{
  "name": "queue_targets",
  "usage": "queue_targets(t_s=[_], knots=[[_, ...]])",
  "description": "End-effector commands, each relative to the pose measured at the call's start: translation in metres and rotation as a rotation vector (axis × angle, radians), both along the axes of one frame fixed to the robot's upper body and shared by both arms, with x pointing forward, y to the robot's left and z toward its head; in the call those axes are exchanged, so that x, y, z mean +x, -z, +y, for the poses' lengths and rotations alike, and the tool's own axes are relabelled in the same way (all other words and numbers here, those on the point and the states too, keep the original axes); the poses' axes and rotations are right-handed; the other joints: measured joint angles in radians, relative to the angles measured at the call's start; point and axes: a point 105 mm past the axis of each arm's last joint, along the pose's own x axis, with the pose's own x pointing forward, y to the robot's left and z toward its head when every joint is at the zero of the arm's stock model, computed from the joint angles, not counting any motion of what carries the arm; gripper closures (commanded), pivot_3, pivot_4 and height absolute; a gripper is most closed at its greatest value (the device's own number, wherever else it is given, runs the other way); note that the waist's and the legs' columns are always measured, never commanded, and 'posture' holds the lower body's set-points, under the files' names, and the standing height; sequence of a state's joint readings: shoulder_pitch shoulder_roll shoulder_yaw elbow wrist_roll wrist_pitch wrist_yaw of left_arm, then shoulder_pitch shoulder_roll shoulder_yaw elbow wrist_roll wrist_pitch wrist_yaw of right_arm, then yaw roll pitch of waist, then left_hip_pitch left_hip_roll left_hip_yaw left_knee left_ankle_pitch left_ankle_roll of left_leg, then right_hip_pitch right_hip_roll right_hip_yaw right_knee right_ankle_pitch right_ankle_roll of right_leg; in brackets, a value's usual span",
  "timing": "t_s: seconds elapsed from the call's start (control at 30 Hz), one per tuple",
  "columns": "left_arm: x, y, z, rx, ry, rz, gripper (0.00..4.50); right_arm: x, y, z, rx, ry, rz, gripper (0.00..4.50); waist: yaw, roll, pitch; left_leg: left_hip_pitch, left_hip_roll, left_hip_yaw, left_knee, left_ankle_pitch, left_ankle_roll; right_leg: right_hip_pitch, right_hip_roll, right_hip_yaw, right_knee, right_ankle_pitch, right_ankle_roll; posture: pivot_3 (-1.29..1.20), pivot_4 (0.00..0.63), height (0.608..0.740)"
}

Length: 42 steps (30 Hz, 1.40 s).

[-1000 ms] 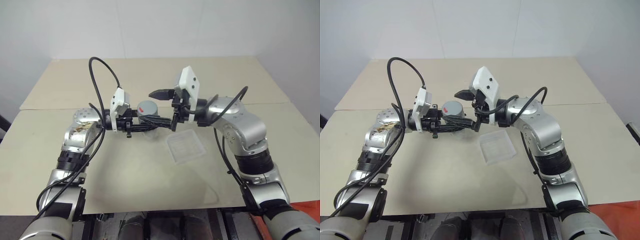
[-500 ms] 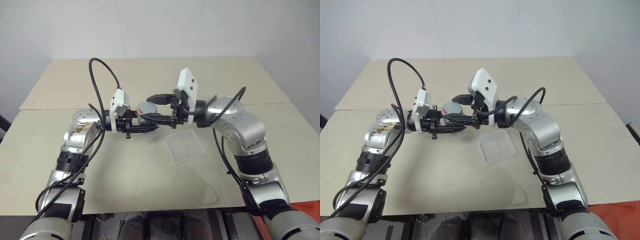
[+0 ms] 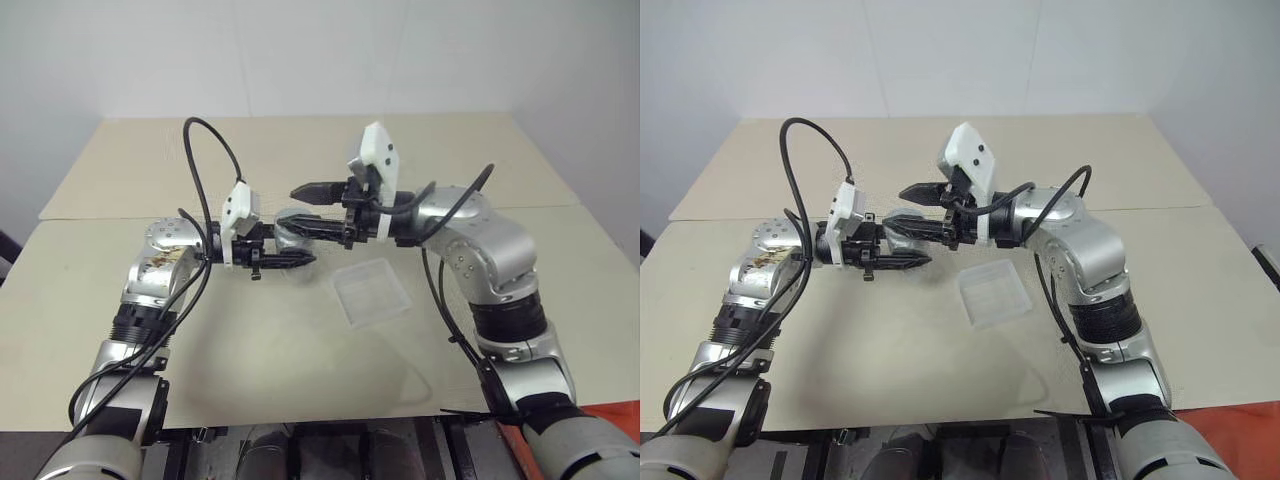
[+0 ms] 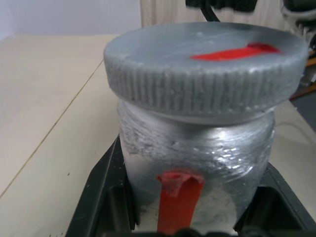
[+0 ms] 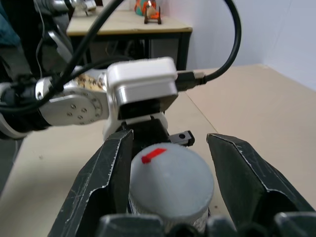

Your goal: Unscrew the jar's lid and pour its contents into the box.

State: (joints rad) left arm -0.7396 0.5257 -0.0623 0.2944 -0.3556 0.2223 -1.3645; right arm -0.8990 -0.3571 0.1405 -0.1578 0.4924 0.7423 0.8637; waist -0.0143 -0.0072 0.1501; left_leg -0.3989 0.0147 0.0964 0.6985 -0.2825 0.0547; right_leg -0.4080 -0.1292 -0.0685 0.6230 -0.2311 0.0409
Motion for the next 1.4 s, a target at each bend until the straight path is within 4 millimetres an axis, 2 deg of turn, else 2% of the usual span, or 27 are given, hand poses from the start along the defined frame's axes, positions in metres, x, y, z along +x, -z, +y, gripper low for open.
queue_targets(t_s=[0.03, 0.33, 0.43, 0.53, 0.8, 1.4], knots=[[0.0, -0.008, 0.002, -0.008, 0.001, -0.037, 2.57, -0.005, -0.02, -0.002, 0.044, -0.007, -0.043, 1.59, 0.0, 0.0, 0.0, 0.0, 0.0, 0.0, 0.0, 0.0, 0.0, 0.0, 0.0, 0.0, 0.0, 0.0, 0.0, 0.0, 0.15, 0.74], [0.001, -0.012, 0.0, -0.035, -0.004, -0.044, 2.57, -0.009, -0.017, -0.003, 0.032, -0.026, -0.051, 1.59, 0.0, 0.0, 0.0, 0.0, 0.0, 0.0, 0.0, 0.0, 0.0, 0.0, 0.0, 0.0, 0.0, 0.0, 0.0, 0.0, 0.15, 0.74], [0.002, -0.014, 0.0, -0.039, -0.005, -0.047, 2.57, -0.008, -0.014, -0.003, 0.02, -0.018, -0.048, 1.11, -0.001, 0.0, 0.0, 0.0, 0.0, 0.0, 0.0, 0.0, 0.0, 0.0, 0.0, 0.0, 0.0, 0.0, 0.0, 0.0, 0.15, 0.74], [0.001, -0.015, 0.001, -0.045, -0.005, -0.049, 2.57, -0.006, -0.008, -0.003, 0.001, 0.003, -0.046, 0.15, -0.001, 0.0, 0.0, 0.0, 0.0, 0.0, 0.0, 0.0, 0.0, 0.0, 0.0, 0.0, 0.0, 0.0, 0.0, 0.0, 0.15, 0.74], [0.001, -0.017, 0.0, -0.047, -0.002, -0.056, 2.57, 0.002, 0.005, -0.002, -0.029, 0.036, -0.033, 0.15, -0.001, 0.0, 0.0, 0.0, 0.0, 0.0, 0.0, 0.0, 0.0, 0.0, 0.0, 0.0, 0.0, 0.0, 0.0, 0.0, 0.15, 0.74], [0.001, -0.018, 0.001, -0.046, -0.002, -0.062, 2.57, 0.003, 0.012, 0.004, -0.033, 0.009, -0.003, 0.15, -0.001, 0.0, 0.0, 0.0, 0.0, 0.0, 0.0, 0.0, 0.0, 0.0, 0.0, 0.0, 0.0, 0.0, 0.0, 0.0, 0.15, 0.74]])
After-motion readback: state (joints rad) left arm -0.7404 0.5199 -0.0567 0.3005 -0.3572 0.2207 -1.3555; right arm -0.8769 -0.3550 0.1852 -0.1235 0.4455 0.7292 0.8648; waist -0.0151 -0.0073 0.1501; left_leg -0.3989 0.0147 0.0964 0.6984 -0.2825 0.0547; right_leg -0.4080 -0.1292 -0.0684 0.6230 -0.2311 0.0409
